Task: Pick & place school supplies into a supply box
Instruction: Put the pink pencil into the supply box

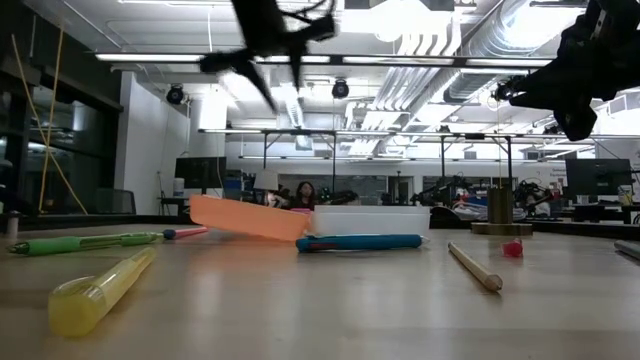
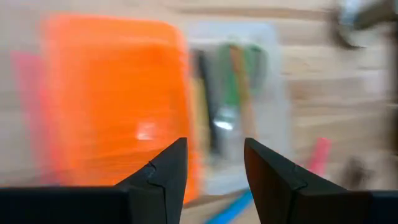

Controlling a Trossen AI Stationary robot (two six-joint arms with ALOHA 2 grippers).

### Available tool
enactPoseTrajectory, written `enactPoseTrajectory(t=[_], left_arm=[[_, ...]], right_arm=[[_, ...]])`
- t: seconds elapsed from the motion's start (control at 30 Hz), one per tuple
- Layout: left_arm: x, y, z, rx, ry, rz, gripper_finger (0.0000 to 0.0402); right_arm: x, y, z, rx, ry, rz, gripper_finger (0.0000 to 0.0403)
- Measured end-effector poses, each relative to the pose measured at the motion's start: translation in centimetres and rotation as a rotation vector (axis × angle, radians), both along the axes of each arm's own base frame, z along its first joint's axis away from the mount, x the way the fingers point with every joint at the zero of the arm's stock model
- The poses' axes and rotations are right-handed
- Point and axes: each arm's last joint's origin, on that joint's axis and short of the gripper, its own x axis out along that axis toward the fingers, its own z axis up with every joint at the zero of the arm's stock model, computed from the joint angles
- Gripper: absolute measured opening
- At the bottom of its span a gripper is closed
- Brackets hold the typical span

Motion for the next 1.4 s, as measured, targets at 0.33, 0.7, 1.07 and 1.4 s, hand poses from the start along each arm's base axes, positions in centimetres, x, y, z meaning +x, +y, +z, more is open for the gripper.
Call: enactPoseTrajectory(t=[0.33, 0.7, 1.07, 1.4], left_arm=[[-6.8, -0.2, 2.8, 0.037, 0.335, 0.111, 0.0186], [-8.2, -0.2, 2.4, 0.08, 0.412, 0.057, 0.0186], [-10.5, 1.3, 0.2, 0.041, 0.434, 0.123, 0.0186], [-10.6, 4.6, -3.5, -0.031, 0.383, 0.06, 0.0186]], right_arm=[[0.0, 0.0, -0.1, -0.001, 0.007, 0.001, 0.0071], [0.0, 0.0, 0.0, -0.004, 0.001, 0.001, 0.0071], [0.0, 0.0, 0.0, -0.113, 0.031, 0.02, 0.0071], [0.0, 0.0, 0.0, -0.12, 0.033, 0.021, 0.0071]])
